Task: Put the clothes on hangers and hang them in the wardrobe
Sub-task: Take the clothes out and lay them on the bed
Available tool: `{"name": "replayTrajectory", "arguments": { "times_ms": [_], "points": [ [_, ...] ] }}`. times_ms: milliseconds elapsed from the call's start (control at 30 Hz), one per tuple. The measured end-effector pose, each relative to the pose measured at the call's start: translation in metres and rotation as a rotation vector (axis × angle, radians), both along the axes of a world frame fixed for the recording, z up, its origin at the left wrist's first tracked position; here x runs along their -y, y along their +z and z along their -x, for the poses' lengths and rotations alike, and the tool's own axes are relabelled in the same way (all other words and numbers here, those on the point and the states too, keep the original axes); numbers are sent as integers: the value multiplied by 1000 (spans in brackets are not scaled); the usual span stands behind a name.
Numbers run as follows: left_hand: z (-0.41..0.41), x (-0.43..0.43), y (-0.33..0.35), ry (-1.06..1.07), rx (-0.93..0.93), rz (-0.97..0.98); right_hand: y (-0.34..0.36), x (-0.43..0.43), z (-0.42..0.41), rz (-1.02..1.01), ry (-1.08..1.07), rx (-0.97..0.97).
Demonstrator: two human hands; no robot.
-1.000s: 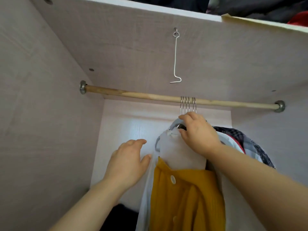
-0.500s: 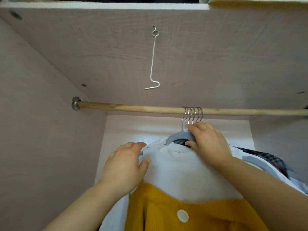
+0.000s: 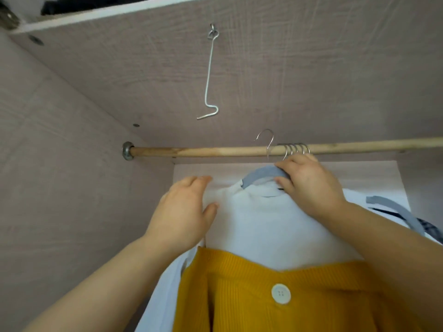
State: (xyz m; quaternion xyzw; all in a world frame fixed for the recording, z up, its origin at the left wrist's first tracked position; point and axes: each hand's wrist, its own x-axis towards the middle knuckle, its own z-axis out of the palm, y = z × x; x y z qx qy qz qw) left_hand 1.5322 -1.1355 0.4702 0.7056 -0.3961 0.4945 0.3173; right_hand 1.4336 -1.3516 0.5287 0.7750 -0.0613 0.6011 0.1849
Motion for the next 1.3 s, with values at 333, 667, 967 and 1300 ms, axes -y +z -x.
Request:
{"name": "replayTrajectory", "arguments": {
  "times_ms": [333, 667, 967, 1300],
  "points": [
    [18, -55, -49, 31, -27, 179, -43, -80, -10, 189, 378, -43],
    [52, -135, -164, 312, -214, 182, -149, -139, -30, 148, 737, -60],
    [116, -194, -244, 514, -274, 233, -250, -187, -40, 53, 1040, 27],
    [230, -270, -320, 741, -401, 297, -321, -294, 5, 38, 1338, -73]
  ]
}}
